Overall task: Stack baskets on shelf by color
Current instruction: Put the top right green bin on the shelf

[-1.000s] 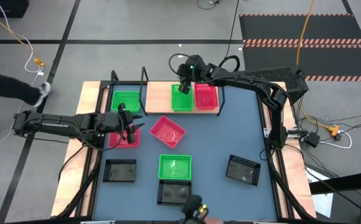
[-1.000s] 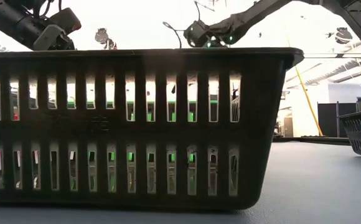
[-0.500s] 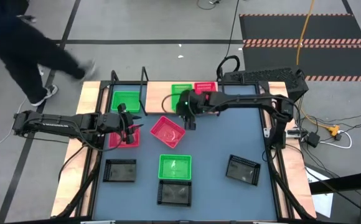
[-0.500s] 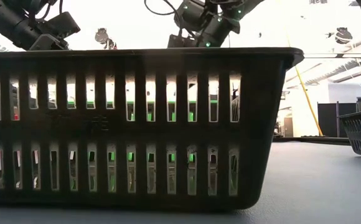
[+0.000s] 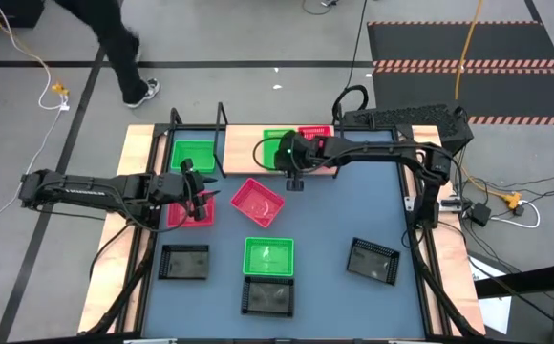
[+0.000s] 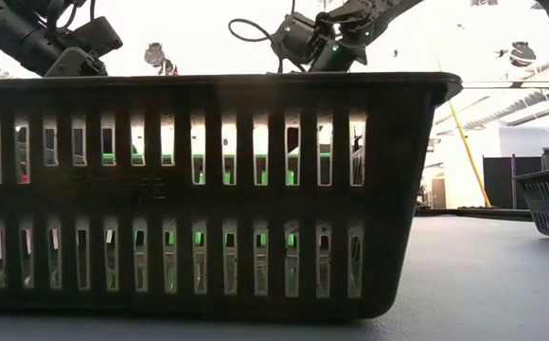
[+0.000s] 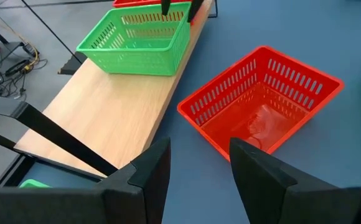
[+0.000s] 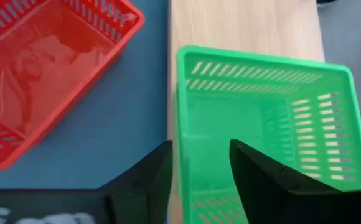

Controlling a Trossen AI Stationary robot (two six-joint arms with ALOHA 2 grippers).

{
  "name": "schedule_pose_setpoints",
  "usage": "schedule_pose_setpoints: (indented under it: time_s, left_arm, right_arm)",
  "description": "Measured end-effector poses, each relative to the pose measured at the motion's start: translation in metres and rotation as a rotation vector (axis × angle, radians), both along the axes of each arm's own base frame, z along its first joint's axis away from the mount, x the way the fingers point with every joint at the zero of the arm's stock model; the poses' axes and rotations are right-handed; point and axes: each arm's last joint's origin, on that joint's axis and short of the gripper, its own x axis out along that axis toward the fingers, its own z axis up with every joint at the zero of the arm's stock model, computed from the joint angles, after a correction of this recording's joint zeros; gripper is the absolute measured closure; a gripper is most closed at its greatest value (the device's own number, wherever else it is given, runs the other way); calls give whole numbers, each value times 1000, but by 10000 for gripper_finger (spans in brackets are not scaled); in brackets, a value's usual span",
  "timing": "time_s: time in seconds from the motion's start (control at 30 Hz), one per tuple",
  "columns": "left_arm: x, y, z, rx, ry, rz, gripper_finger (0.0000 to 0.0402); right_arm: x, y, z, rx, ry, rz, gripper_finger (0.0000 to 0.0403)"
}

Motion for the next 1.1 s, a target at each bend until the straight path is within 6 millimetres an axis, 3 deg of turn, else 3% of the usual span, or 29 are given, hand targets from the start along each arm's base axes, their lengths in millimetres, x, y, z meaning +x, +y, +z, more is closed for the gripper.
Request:
schedule_pose_setpoints:
  time_s: [0.17, 0.57, 1.1]
  left_arm:
    - [0, 0, 0, 0, -2, 0, 234]
    - [1, 0, 2, 0, -27, 1, 234]
    - [1, 0, 2, 4, -24, -2, 234]
  right_arm:
    - [-4, -5, -5, 82, -6, 37, 306]
    - [-11, -11, -14, 81, 21, 28, 393]
    - [-16, -13, -14, 110, 53, -6, 390]
